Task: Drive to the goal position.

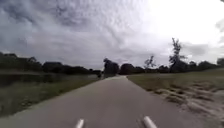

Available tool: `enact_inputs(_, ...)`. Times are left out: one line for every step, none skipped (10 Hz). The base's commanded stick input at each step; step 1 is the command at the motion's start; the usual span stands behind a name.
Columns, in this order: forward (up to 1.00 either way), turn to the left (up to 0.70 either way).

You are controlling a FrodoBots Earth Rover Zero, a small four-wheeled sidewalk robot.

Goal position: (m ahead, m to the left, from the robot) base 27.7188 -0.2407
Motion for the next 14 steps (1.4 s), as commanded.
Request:
enact_inputs(0.69,0.03)
enact_inputs(0.69,0.03)
enact_inputs(0.69,0.03)
enact_inputs(0.69,0.03)
enact_inputs(0.69,0.03)
enact_inputs(0.69,0.03)
enact_inputs(0.69,0.03)
enact_inputs(0.69,0.03)
enact_inputs(0.69,0.03)
enact_inputs(0.69,0.03)
enact_inputs(0.69,0.04)
enact_inputs(0.69,0.20)
enact_inputs(0.69,0.32)
enact_inputs(0.69,0.35)
